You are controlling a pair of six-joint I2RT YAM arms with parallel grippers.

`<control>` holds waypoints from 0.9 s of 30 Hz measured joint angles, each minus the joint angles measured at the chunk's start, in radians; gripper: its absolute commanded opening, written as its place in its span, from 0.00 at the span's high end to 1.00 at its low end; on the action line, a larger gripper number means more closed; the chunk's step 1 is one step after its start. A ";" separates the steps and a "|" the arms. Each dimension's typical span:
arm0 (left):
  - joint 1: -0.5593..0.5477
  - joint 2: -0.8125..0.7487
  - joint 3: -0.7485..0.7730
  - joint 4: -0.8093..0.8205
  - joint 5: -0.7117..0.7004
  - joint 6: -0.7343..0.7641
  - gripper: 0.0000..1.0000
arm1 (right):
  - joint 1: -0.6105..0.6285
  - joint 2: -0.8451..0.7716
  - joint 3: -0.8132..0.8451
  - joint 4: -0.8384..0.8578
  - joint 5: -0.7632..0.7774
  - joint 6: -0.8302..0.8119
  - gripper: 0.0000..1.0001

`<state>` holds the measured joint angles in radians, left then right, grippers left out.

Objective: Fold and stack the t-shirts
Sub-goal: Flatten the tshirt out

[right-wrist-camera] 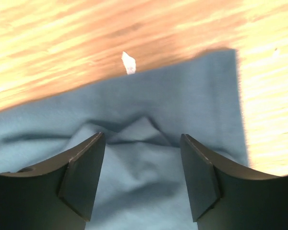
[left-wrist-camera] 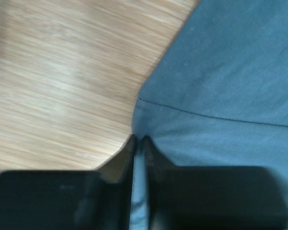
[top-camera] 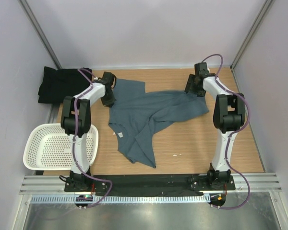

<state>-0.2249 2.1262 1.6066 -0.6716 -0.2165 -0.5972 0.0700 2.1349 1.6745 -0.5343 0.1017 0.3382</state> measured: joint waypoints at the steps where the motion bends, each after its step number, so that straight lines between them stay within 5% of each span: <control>1: 0.005 0.000 0.004 -0.009 0.002 0.007 0.75 | 0.001 -0.002 0.009 -0.006 0.000 -0.001 0.27; 9: -0.002 -0.019 0.118 -0.090 0.055 0.037 0.42 | 0.011 -0.081 -0.117 -0.060 0.021 0.004 0.35; 12: -0.016 -0.066 0.140 -0.108 0.078 0.063 0.40 | 0.016 -0.114 -0.185 -0.079 0.045 0.012 0.46; 17: -0.083 -0.184 0.136 -0.088 0.161 0.129 0.40 | 0.020 -0.116 -0.215 -0.098 0.088 0.036 0.81; 27: -0.348 -0.202 0.016 -0.018 0.299 0.161 0.40 | 0.020 -0.290 -0.308 -0.119 0.129 0.053 0.86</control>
<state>-0.5724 1.9240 1.6226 -0.6895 0.0830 -0.4358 0.0902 1.8450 1.3663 -0.6537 0.2306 0.3912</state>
